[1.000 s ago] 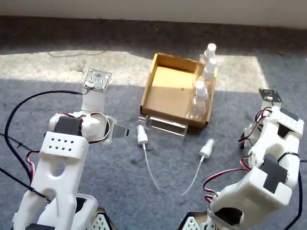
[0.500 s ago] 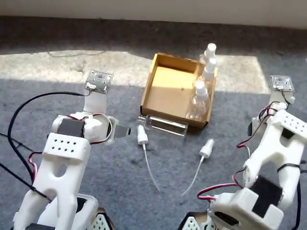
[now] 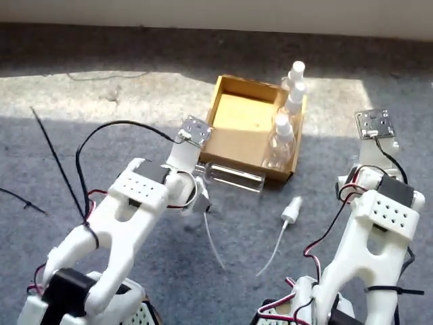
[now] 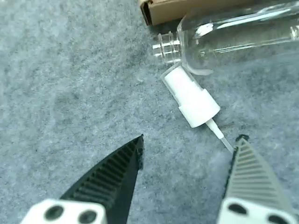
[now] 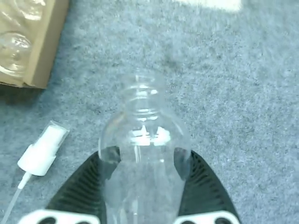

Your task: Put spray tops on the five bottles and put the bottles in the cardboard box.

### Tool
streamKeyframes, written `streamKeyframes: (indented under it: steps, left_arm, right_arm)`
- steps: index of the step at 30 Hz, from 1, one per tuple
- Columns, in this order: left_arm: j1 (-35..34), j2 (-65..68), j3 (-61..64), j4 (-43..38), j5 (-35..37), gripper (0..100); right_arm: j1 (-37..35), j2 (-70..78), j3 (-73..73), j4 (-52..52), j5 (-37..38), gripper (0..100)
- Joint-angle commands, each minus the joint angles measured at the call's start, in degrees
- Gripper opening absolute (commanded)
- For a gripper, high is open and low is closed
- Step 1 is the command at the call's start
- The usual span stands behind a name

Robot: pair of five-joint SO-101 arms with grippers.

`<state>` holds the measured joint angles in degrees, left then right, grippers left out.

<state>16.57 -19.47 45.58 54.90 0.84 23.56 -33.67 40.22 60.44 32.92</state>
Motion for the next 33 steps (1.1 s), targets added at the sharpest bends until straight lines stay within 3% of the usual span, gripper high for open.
streamKeyframes:
  steps: [1, 11, 25, 33]
  left_arm:
    - [2.3, 7.6, -6.1, -1.8, 4.4, 26]
    - [1.5, 8.7, -6.0, -8.8, 16.4, 26]
    - [0.1, 17.7, -4.7, -15.8, 18.6, 25]
    - [-0.4, 18.3, -4.4, -15.8, 18.6, 9]
  right_arm:
    - [-0.7, -3.0, 0.1, 0.2, 0.9, 0.5]
    - [-0.7, -3.1, 0.1, 0.2, 0.7, 0.5]
    - [-0.7, -3.6, 0.1, 0.3, 0.7, 0.5]
    - [-0.5, -3.6, 0.1, 0.3, 0.7, 0.5]
